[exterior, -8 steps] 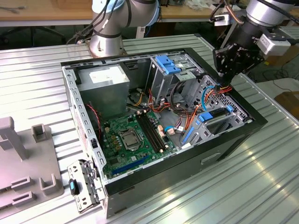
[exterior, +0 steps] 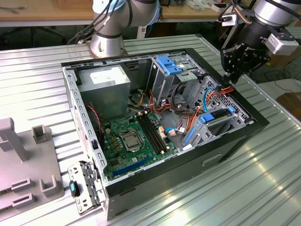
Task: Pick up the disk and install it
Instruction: 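Insert the first disk wire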
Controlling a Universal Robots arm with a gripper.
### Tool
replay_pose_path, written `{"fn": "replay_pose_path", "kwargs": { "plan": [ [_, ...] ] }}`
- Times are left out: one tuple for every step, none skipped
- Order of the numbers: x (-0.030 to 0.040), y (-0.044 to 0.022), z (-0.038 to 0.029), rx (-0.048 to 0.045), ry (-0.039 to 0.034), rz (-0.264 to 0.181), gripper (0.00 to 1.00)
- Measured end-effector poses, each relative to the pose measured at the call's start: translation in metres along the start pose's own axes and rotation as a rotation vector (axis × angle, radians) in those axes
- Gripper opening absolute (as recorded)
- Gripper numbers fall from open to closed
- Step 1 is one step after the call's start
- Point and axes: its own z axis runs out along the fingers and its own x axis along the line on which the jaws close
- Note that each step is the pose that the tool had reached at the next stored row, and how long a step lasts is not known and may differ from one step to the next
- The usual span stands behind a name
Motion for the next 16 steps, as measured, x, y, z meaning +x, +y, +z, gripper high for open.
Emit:
{"fn": "replay_pose_path", "kwargs": {
  "plan": [
    [0.0001, 0.0001, 0.0000, 0.0002, -0.0002, -0.006, 0.31],
    [0.0002, 0.0003, 0.0001, 0.0009, -0.0007, -0.015, 0.31],
    [0.0003, 0.0005, 0.0002, 0.0014, -0.0011, -0.025, 0.31],
    [0.0004, 0.0008, 0.0003, 0.0020, -0.0015, -0.035, 0.31],
    [0.0005, 0.0010, 0.0004, 0.0025, -0.0018, -0.044, 0.31],
    [0.0006, 0.0013, 0.0006, 0.0035, -0.0022, -0.058, 0.31],
    [0.0007, 0.0015, 0.0008, 0.0043, -0.0025, -0.070, 0.31],
    [0.0009, 0.0023, 0.0011, 0.0054, -0.0033, -0.093, 0.31],
    [0.0011, 0.0029, 0.0015, 0.0064, -0.0040, -0.109, 0.31],
    [0.0013, 0.0034, 0.0020, 0.0068, -0.0047, -0.128, 0.31],
    [0.0015, 0.0040, 0.0021, 0.0059, -0.0046, -0.136, 0.31],
    [0.0018, 0.0049, 0.0024, 0.0032, -0.0038, -0.139, 0.31],
    [0.0020, 0.0054, 0.0025, 0.0016, -0.0034, -0.140, 0.31],
    [0.0021, 0.0057, 0.0026, -0.0002, -0.0028, -0.140, 0.31],
    [0.0022, 0.0060, 0.0028, -0.0029, -0.0019, -0.140, 0.31],
    [0.0023, 0.0064, 0.0032, -0.0033, -0.0018, -0.140, 0.31]
  ]
}}
